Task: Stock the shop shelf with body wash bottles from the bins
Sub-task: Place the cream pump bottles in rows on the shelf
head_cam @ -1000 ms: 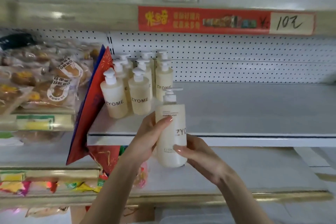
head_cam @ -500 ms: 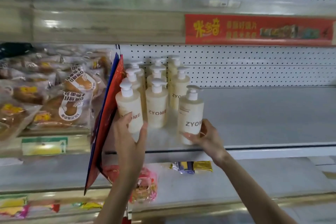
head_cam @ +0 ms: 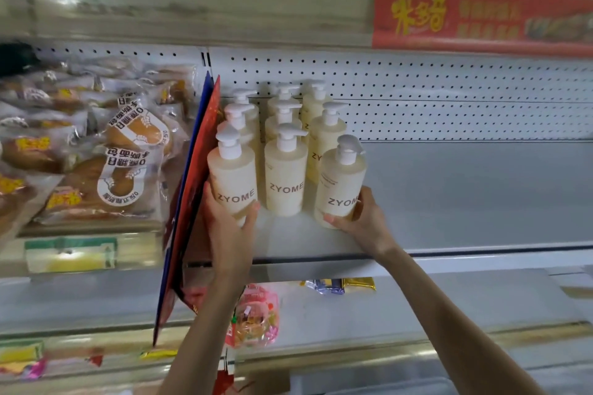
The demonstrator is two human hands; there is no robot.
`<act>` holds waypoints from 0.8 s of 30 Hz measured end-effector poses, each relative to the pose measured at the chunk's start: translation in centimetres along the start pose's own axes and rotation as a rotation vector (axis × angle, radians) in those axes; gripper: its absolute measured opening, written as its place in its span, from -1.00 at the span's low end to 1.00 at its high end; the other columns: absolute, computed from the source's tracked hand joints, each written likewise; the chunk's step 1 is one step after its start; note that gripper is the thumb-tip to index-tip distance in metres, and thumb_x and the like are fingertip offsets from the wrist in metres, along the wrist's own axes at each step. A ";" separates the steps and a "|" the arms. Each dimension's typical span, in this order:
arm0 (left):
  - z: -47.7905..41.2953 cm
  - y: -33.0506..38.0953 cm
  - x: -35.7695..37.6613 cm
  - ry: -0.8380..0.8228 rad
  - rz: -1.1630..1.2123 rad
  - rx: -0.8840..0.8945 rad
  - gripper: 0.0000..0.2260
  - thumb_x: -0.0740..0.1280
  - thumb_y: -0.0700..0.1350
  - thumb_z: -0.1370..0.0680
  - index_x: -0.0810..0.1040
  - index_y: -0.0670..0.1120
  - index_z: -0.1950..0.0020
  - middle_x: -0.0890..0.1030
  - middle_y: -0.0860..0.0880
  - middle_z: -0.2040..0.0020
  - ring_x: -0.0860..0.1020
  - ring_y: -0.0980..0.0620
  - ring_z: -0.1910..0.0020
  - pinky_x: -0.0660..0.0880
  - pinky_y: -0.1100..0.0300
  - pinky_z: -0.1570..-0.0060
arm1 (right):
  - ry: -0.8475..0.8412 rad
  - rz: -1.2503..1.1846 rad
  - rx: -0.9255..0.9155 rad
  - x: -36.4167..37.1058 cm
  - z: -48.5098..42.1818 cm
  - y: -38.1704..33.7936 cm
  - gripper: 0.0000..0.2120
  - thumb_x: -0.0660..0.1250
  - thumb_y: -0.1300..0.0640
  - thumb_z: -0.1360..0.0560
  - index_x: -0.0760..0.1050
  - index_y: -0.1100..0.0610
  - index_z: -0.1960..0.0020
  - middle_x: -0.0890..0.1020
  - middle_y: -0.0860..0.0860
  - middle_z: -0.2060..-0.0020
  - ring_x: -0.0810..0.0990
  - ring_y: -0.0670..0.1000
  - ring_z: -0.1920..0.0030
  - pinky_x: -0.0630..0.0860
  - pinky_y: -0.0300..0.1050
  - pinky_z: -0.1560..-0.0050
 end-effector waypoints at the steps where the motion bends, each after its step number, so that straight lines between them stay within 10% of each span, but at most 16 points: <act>1: -0.2 -0.1 0.1 -0.013 0.011 -0.017 -0.24 0.40 -0.01 -0.49 0.00 0.00 -0.54 0.33 -0.08 -0.47 0.37 -0.10 -0.39 0.33 0.03 -0.32 | -0.002 0.000 0.001 0.0 -0.1 0.1 -0.30 0.56 0.09 -0.31 0.28 0.13 -0.32 0.54 -0.05 -0.10 0.53 -0.02 -0.12 0.53 -0.16 -0.05; 24: -0.5 -0.7 0.5 -0.020 -0.011 -0.066 -0.32 0.34 0.00 -0.55 0.00 -0.04 -0.52 0.42 -0.13 -0.40 0.42 -0.15 -0.33 0.38 -0.04 -0.28 | 0.020 0.098 0.028 0.8 -0.2 0.2 -0.33 0.49 0.03 -0.39 0.24 0.08 -0.38 0.50 -0.02 -0.22 0.46 -0.03 -0.16 0.42 -0.15 -0.06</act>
Point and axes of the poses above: each hand's wrist, its own z-axis away from the middle knuckle, its own x-axis out of the palm, y = z × x, the point moved 5 cm from there along -z, towards the middle knuckle
